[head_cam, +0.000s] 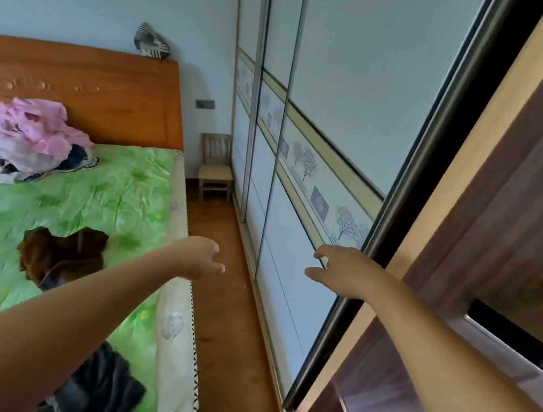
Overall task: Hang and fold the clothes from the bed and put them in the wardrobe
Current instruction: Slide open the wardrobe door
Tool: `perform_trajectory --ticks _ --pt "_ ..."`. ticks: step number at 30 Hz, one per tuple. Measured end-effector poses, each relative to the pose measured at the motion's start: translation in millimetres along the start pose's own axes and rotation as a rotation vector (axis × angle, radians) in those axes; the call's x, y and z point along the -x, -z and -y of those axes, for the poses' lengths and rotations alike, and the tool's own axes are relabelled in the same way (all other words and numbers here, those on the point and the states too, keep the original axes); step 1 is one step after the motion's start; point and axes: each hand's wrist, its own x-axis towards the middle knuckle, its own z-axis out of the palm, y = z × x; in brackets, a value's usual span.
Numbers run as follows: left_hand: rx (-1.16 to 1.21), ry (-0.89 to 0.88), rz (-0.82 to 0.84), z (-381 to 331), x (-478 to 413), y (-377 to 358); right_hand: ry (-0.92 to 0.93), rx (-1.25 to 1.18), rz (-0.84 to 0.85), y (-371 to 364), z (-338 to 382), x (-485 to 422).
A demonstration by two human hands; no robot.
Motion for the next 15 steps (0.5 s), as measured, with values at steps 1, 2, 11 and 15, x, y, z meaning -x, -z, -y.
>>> perform_trajectory --ticks 1,2,11,15 --pt "0.013 0.030 0.006 9 -1 0 0.022 0.014 0.015 0 5 -12" --pt "0.024 0.060 0.009 17 -2 0 0.042 0.029 0.033 -1 10 -26" --pt "0.105 0.201 0.004 81 -67 15 0.176 0.121 0.099 4 49 -154" --pt "0.111 0.230 -0.053 106 -128 37 0.199 0.144 0.085 18 63 -229"
